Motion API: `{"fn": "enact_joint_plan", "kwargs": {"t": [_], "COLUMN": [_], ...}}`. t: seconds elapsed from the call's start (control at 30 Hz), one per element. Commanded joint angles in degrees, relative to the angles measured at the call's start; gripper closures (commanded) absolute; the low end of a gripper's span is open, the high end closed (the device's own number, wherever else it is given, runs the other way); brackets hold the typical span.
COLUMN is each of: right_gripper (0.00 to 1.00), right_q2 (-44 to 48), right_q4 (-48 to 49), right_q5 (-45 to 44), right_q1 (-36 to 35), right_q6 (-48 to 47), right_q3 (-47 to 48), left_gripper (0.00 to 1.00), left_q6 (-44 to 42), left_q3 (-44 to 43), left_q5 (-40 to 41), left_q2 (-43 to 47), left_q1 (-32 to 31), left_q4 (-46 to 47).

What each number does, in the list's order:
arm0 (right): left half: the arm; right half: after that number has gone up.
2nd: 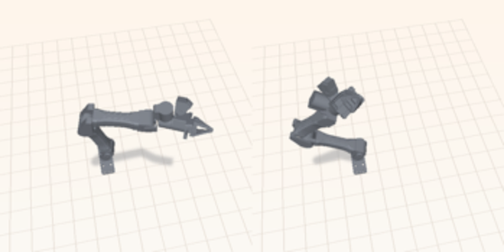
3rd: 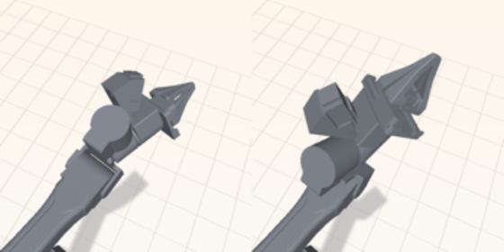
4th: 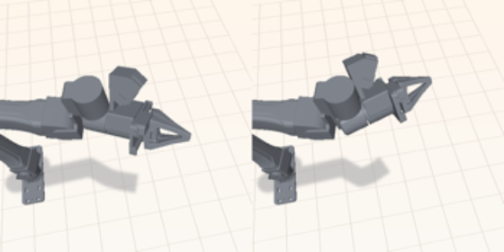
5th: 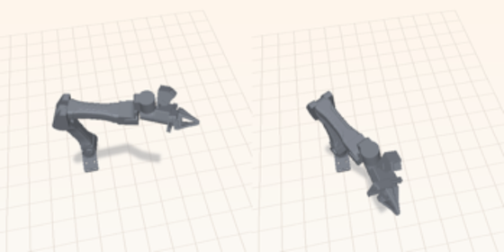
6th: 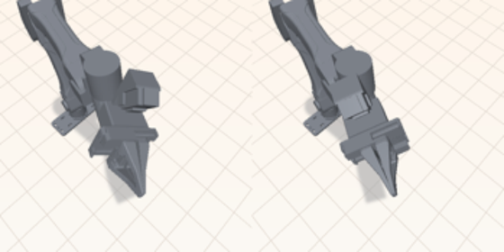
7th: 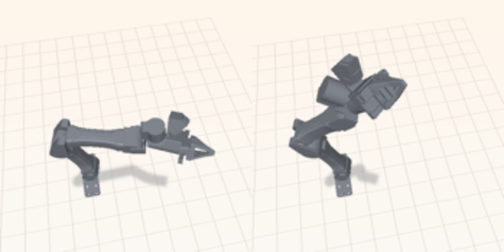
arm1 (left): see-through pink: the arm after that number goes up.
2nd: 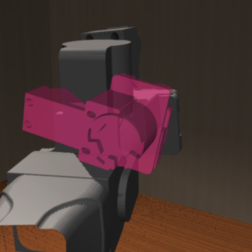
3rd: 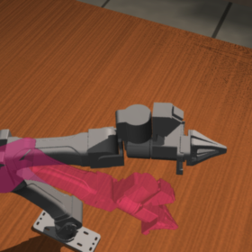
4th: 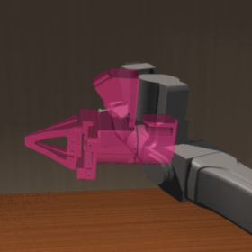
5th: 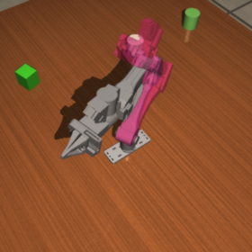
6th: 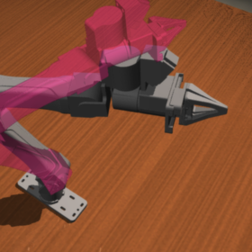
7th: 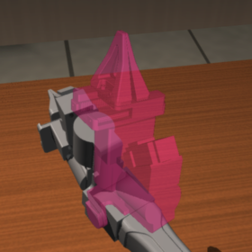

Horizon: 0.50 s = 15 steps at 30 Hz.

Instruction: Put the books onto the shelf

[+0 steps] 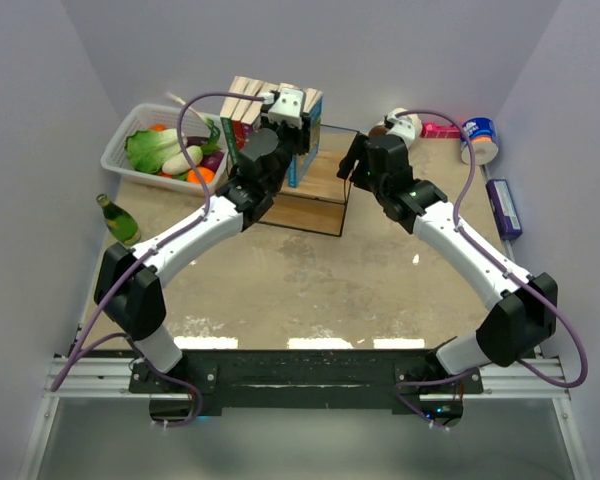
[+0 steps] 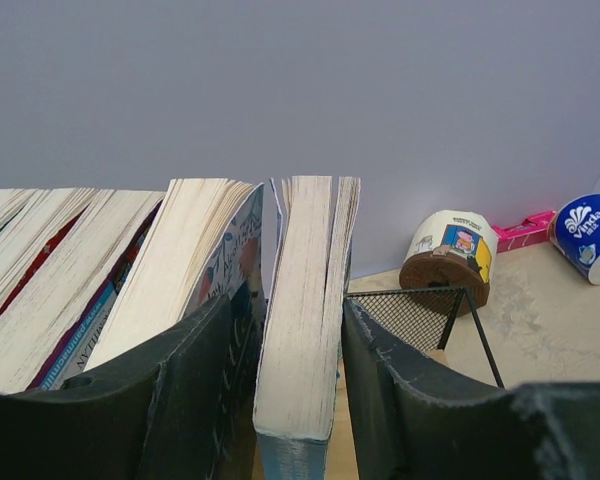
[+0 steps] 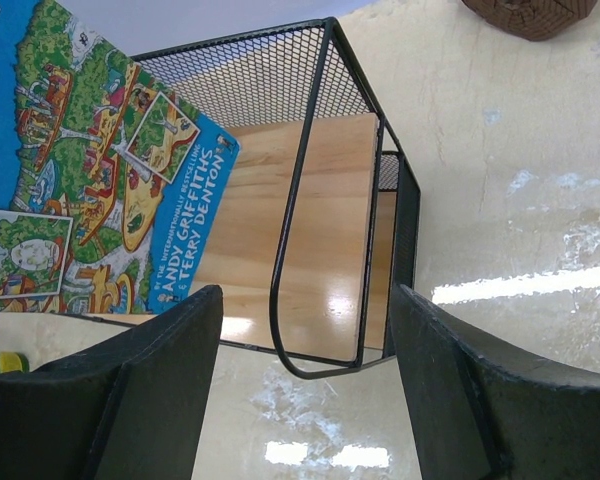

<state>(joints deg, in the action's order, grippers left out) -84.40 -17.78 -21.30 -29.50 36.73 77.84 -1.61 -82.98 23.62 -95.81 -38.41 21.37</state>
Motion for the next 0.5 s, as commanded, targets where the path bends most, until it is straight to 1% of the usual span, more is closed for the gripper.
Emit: {"fn": "enact_joint_plan", "kwargs": {"t": [0.0,0.1,0.2,0.3,0.47], "right_gripper": [0.29,0.29,0.29,0.29,0.29], "right_q2": [0.0,0.2,0.6,0.6,0.9], "right_q4": [2.5,2.4,2.3,2.2,2.1], "right_q5": [0.3,0.4,0.5,0.5,1.0], "right_q1": [0.4,0.3,0.3,0.4,0.4], "right_q6": [0.8,0.8,0.9,0.7,0.8], "right_q3": [0.1,0.1,0.1,0.0,-0.3], "left_gripper": [0.46,0.45,0.40,0.37,0.36], "left_q6": [-2.1,-2.5,-3.2,-3.8,-3.8], "left_q3": [-2.1,-2.0,-1.9,-1.3,-0.1], "left_q5": [2.0,2.4,3.2,3.4,3.0], "left_q2": [3.1,4.7,7.2,9.4,12.2], "left_q1": [-0.2,-0.3,-0.3,-0.2,-0.2], "left_q4": [2.7,2.2,1.7,1.4,0.7]}}
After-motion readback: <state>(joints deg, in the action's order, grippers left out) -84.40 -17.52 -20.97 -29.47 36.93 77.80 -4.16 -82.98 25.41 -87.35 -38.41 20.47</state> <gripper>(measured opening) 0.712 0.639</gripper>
